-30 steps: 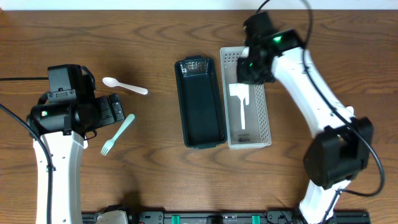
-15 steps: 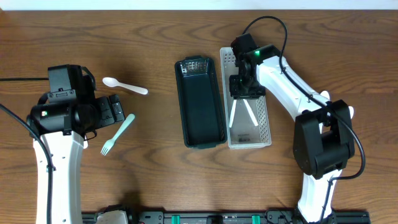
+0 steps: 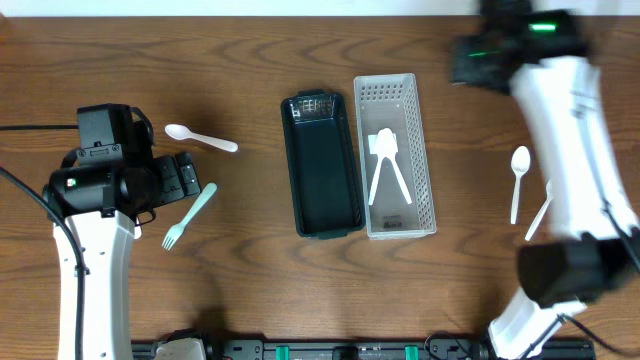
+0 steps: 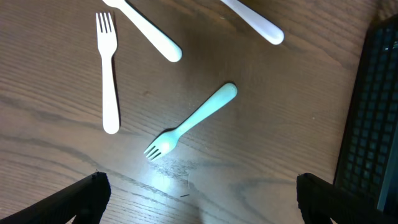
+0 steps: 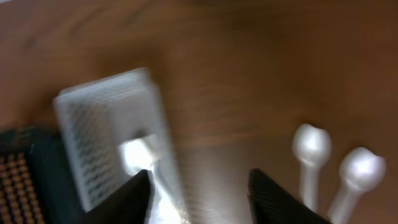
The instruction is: Pack container
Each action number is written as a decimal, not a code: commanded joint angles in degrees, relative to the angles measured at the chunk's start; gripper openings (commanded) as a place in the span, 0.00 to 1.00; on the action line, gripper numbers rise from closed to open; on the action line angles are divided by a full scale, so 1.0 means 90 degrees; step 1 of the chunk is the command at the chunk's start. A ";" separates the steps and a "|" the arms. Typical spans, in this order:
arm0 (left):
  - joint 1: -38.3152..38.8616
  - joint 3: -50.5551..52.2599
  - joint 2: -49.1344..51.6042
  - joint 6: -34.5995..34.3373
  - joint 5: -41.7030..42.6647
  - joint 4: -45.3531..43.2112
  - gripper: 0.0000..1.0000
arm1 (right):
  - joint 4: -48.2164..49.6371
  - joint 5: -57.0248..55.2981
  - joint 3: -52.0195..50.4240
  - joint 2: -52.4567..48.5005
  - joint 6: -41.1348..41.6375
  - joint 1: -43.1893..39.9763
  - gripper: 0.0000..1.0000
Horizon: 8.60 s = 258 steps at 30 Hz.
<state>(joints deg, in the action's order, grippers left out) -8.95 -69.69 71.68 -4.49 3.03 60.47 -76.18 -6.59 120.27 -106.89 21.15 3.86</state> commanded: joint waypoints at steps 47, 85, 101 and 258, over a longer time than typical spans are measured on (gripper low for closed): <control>-0.0034 -0.0073 0.0126 -0.0032 0.0041 -0.0034 0.98 | 0.3179 0.0935 -0.5180 -0.1173 -0.1564 -0.2295 0.56; -0.0034 -0.0073 0.0126 -0.0034 0.0041 -0.0078 0.98 | 0.2261 0.1375 -0.2973 -0.0542 -0.0605 0.1965 0.05; -0.0034 -0.0073 0.0126 -0.0032 0.0041 -0.0053 0.98 | 0.1603 0.0998 -0.1819 -0.0833 -0.0930 0.1707 0.45; 0.0265 -0.4646 0.3587 -0.3092 0.0318 0.0782 0.98 | -0.0124 0.1933 -0.0126 0.0095 -0.0957 -0.1819 0.83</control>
<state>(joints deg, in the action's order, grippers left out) -6.63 -111.02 101.23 -31.09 4.71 67.44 -76.99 6.02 117.97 -106.34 12.36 -7.97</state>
